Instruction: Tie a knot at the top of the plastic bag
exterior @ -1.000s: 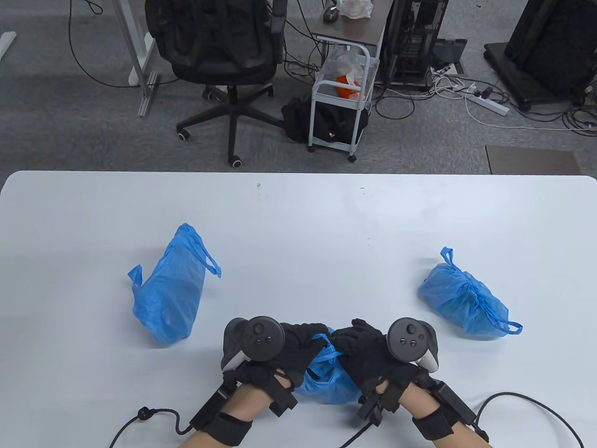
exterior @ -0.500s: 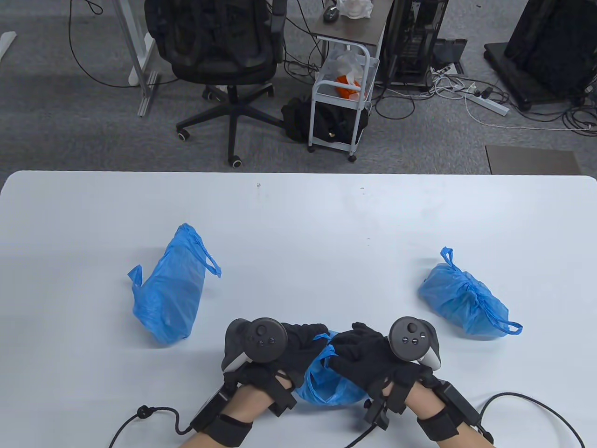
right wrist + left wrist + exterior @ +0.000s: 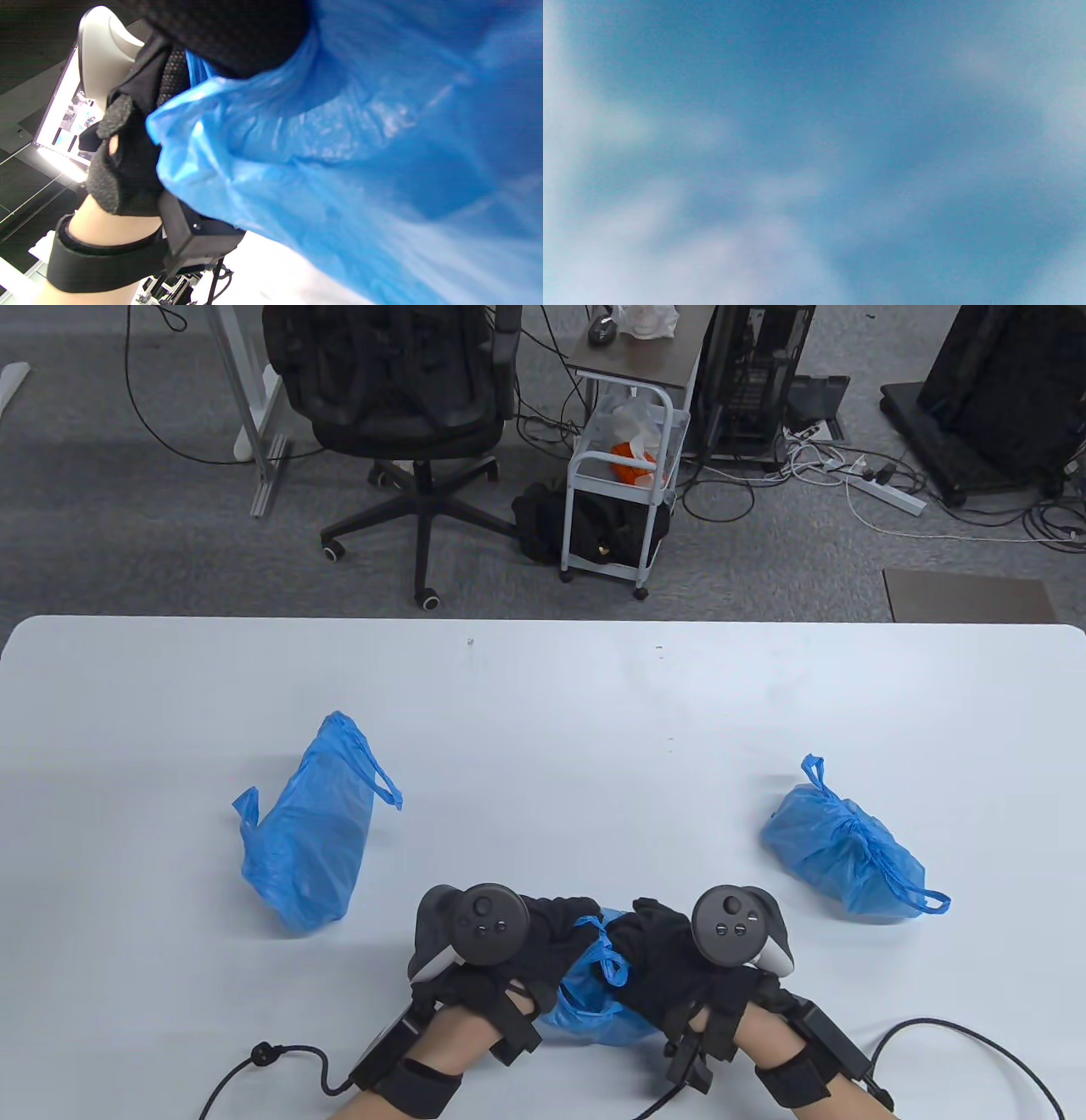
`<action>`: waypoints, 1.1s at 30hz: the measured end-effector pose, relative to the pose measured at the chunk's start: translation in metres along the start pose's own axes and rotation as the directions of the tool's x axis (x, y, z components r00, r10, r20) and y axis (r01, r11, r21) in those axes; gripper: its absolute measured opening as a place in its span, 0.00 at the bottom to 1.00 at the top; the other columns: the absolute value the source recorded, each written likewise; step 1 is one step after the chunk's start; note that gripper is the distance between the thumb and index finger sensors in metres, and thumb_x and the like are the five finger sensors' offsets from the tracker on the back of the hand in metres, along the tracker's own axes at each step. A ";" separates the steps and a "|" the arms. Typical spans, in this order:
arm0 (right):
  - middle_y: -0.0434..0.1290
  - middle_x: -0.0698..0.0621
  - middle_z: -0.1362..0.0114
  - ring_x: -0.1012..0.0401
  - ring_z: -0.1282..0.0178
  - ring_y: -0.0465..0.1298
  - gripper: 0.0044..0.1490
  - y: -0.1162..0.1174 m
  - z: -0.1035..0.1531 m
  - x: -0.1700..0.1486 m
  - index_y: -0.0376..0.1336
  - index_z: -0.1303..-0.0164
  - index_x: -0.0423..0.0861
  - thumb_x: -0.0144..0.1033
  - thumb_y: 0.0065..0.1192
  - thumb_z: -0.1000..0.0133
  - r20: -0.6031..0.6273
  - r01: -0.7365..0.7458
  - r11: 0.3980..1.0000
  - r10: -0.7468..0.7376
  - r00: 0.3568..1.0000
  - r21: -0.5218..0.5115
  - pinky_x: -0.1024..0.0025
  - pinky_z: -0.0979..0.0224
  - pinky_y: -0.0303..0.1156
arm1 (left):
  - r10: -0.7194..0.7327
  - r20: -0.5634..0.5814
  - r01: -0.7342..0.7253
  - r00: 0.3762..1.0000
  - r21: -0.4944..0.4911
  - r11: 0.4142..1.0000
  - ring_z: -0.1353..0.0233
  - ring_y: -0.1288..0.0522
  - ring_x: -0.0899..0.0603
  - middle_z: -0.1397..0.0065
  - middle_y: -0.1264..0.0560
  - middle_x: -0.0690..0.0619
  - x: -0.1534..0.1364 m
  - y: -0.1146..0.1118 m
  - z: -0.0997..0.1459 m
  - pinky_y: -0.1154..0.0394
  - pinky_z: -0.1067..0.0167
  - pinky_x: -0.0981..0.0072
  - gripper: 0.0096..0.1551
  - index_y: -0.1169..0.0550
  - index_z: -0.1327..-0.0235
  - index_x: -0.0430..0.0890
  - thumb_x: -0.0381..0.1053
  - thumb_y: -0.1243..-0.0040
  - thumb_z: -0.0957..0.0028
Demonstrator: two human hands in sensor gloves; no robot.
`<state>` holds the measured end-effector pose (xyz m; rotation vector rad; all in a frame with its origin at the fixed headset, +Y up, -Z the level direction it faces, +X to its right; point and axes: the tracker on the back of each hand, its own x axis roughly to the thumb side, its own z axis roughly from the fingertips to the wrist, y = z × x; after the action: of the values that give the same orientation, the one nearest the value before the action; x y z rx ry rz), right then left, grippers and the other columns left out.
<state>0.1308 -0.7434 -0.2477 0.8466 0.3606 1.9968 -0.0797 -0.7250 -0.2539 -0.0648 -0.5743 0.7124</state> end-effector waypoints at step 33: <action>0.81 0.32 0.61 0.31 0.55 0.73 0.23 -0.049 0.017 -0.001 0.80 0.88 0.36 0.43 0.69 0.50 0.086 0.057 0.973 -0.039 0.996 -0.222 0.29 0.31 0.46 | -0.153 -0.396 0.158 0.905 -0.019 0.987 0.29 0.28 0.39 0.37 0.25 0.54 -0.080 0.038 0.006 0.36 0.32 0.40 0.19 0.22 0.53 0.55 0.60 0.43 0.53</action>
<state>0.1735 -0.7190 -0.2628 0.7655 0.1049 1.9094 -0.1543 -0.7474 -0.2968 -0.1457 -0.1810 0.5268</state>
